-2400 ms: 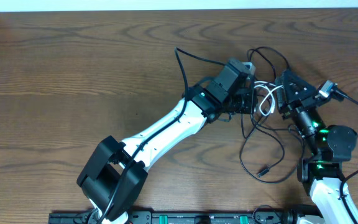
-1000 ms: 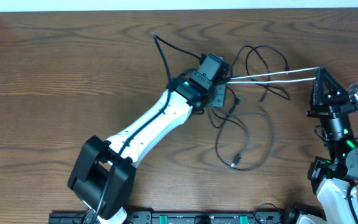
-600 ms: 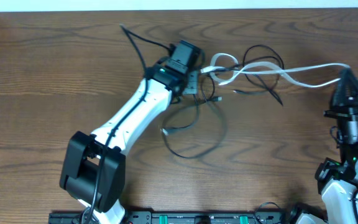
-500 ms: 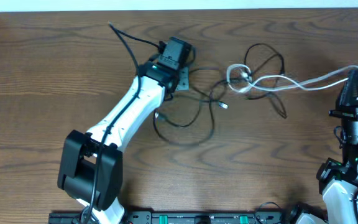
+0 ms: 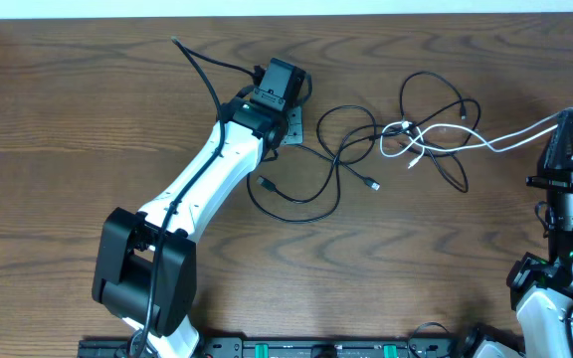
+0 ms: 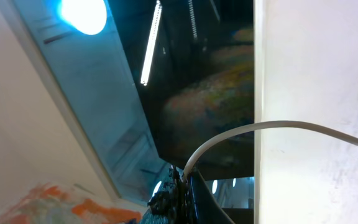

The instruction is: Untangle cables

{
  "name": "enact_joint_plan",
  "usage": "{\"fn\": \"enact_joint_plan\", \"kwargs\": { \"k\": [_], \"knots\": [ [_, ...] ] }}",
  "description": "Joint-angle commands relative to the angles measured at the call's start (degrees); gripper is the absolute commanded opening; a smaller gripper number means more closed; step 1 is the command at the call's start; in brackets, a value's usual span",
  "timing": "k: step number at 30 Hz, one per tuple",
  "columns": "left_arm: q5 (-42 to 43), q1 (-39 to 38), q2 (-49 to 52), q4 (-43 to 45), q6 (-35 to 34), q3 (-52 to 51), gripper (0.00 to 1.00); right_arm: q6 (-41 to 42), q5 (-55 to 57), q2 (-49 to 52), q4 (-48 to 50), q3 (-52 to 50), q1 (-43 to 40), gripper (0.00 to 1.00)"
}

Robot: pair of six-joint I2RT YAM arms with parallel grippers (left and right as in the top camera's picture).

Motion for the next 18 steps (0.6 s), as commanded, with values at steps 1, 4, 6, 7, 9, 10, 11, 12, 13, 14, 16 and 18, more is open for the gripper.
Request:
{"fn": "enact_joint_plan", "kwargs": {
  "k": [1,4,6,7,9,10,11,12,13,14,16,18],
  "knots": [
    [10.99,-0.13,0.55,1.18,2.32,-0.44,0.73,0.24,-1.11,-0.55,-0.11,1.36,-0.68,0.01],
    [18.93,-0.68,0.55,3.5,7.78,-0.44,0.91,0.26,-1.31,-0.55,-0.11,1.36,-0.66,0.01],
    [22.36,-1.42,0.55,5.18,10.99,-0.44,0.94,0.26,-1.44,-0.55,-0.09,1.36,-0.66,0.01],
    [23.3,-1.92,0.55,5.86,13.31,-0.44,0.93,0.26,-1.66,-0.55,-0.07,1.36,-0.66,0.01],
    [23.61,-2.82,0.55,6.78,18.21,-0.44,0.93,0.28,-2.4,-0.55,-0.07,1.36,-0.66,0.01],
    [23.61,-3.39,0.57,7.19,21.22,-0.44,0.93,0.28,-2.64,-0.55,-0.09,1.36,-0.68,0.01],
    [23.61,-3.82,0.61,7.61,23.93,-0.44,0.93,0.26,-2.84,-0.55,-0.07,1.36,-0.68,0.01],
    [23.58,-4.42,0.76,8.04,27.87,-0.44,0.93,0.26,-2.89,-0.55,-0.07,1.36,-0.66,0.01],
    [23.58,-4.85,0.98,8.37,31.23,-0.44,0.93,0.28,-2.95,-0.55,-0.04,1.36,-0.68,0.01],
    [23.54,-5.35,1.36,8.7,35.32,-0.44,0.93,0.28,-3.04,-0.55,0.0,1.36,-0.66,0.01],
    [22.8,-5.92,2.38,9.88,41.92,-0.44,0.93,0.26,-3.37,-0.55,0.15,1.36,-0.68,0.01],
    [21.44,-6.1,3.72,11.74,45.62,-0.44,0.93,0.26,-3.74,-0.55,0.15,1.36,-0.68,0.01]
  ]
}}
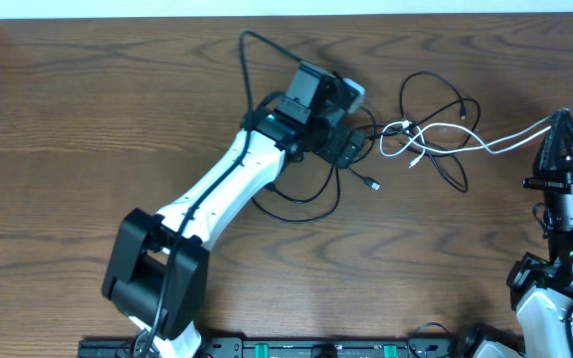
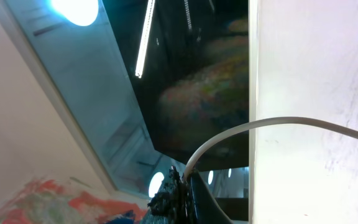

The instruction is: Untangle cables

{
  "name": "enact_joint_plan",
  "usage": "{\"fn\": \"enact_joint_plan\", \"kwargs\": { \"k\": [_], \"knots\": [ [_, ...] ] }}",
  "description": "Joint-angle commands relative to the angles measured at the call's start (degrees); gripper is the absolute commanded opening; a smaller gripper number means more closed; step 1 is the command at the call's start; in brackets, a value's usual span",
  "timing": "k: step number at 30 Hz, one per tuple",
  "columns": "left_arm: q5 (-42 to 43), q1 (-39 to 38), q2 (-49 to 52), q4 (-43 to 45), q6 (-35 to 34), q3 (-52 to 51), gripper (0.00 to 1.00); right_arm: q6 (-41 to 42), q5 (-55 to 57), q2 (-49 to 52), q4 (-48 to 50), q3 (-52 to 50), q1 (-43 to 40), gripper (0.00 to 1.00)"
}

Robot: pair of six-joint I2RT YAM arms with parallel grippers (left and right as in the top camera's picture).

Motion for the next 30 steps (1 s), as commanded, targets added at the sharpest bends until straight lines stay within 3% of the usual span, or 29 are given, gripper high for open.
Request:
{"fn": "enact_joint_plan", "kwargs": {
  "k": [1,19,26,30],
  "knots": [
    [-1.46,-0.04,3.13,2.4,13.73,-0.39,0.94,0.26,-1.14,-0.57,0.33,1.33,-0.68,0.01],
    [-1.27,-5.03,15.23,14.49,16.11,-0.39,0.97,0.24,-3.67,-0.57,0.35,1.33,-0.68,0.01],
    [-1.31,-6.82,15.63,18.23,16.11,-0.39,0.82,0.26,-5.2,-0.57,0.37,1.33,-0.68,0.01],
    [-1.31,-6.84,15.65,18.56,16.11,-0.39,0.8,0.26,-5.95,-0.57,0.39,1.33,-0.66,0.01]
  ]
}}
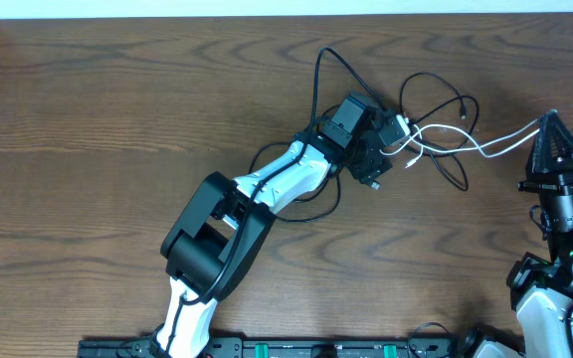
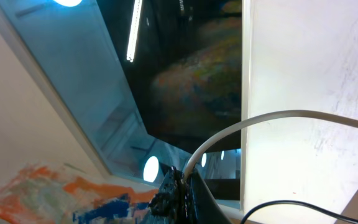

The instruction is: Untangle cables

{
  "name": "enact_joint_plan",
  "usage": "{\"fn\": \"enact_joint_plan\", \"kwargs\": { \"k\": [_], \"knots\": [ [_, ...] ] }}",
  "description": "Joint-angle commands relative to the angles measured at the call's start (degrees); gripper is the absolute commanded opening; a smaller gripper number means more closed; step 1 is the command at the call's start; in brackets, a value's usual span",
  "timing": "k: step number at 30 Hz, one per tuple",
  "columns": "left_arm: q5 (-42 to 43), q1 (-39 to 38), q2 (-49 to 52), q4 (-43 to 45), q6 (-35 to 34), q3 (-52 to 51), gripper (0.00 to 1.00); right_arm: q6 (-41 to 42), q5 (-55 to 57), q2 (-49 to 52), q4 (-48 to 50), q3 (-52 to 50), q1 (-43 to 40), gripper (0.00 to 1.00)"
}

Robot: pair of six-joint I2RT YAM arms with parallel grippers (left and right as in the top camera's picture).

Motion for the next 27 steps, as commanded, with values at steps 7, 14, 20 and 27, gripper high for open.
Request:
{"fn": "enact_joint_plan", "kwargs": {
  "k": [7,14,20,27],
  "knots": [
    [-0.44,0.2,1.95,1.57,0.55,-0.15,0.12,0.24,-1.4,-0.57,0.57,1.33,-0.66,0.01],
    [-10.97,0.26,2.03,0.9,0.48,-0.15,0.08,0.52,-1.36,-0.57,0.76,1.33,-0.68,0.01],
    [-20.33,2.86,2.03,-2.64,0.07,-0.15,0.08,3.13,0.07,-0.57,1.7,1.33,-0.68,0.01],
    [-20.24,9.77,2.03,-5.6,-9.27,-0.15,0.08,3.69,3.61,-0.57,4.85,1.33,-0.68,0.01]
  ]
}}
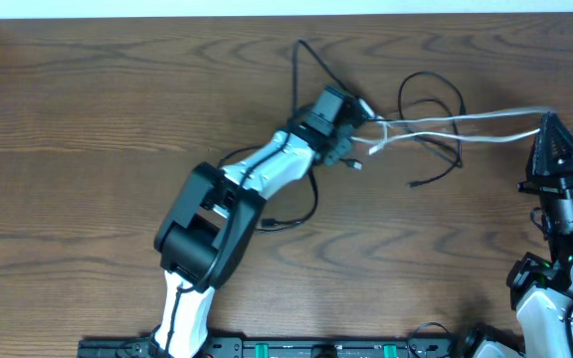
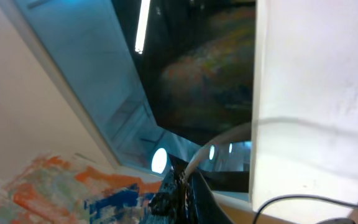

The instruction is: Untangle cables

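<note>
Two white cables (image 1: pixel 466 117) run taut side by side from the tangle at the table's middle to my right gripper (image 1: pixel 547 123), which is shut on them at the right edge. In the right wrist view the white cable (image 2: pixel 225 135) leaves the right gripper (image 2: pixel 182 179) between closed fingers. My left gripper (image 1: pixel 358 111) sits at the tangle's left end, shut on a black cable (image 1: pixel 311 62) that arches up behind it. A black loop (image 1: pixel 431 76) crosses the white cables. White plugs (image 1: pixel 374 146) dangle just right of the left gripper.
Another stretch of black cable (image 1: pixel 288 221) lies under the left arm (image 1: pixel 257 169), ending in a plug. A loose black end (image 1: pixel 416 184) rests right of centre. The wooden table (image 1: pixel 68 149) stretches wide to the left. A black cable (image 2: pixel 303 199) shows low in the right wrist view.
The white cables, slack and curved before, are now pulled straight and lifted. My left gripper shifted slightly left and back. The black loop's lower part drew in; the right gripper hardly moved.
My left gripper was left of the tangle holding a black cable, then further right over the black loops, then at the white plugs. The right gripper kept its hold on the white cables throughout. Now the white cables are taut between the two grippers.
</note>
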{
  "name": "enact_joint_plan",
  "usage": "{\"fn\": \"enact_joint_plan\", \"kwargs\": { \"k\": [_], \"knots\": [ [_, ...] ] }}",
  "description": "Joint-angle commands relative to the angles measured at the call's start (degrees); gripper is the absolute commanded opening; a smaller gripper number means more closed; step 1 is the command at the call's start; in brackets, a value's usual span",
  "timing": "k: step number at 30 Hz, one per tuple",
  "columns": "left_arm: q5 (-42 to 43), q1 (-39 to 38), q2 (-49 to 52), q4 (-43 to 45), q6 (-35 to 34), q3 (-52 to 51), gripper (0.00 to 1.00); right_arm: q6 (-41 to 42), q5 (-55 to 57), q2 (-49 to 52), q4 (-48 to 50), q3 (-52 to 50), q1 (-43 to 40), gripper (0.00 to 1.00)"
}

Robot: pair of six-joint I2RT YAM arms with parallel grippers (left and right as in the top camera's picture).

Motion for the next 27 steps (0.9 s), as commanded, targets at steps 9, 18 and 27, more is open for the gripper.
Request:
{"fn": "enact_joint_plan", "kwargs": {
  "k": [9,18,27],
  "knots": [
    [-2.86,10.64,0.85,-3.56,-10.82,-0.17,0.08,0.79,4.52,-0.59,0.92,1.33,-0.68,0.01],
    [-2.86,13.9,0.85,-5.51,-10.82,-0.17,0.08,0.79,5.99,-0.59,1.95,1.33,-0.7,0.01],
    [-3.43,14.16,0.85,-5.68,-10.82,-0.17,0.08,0.76,3.52,-0.59,-4.37,1.33,-5.18,0.01]
  ]
}}
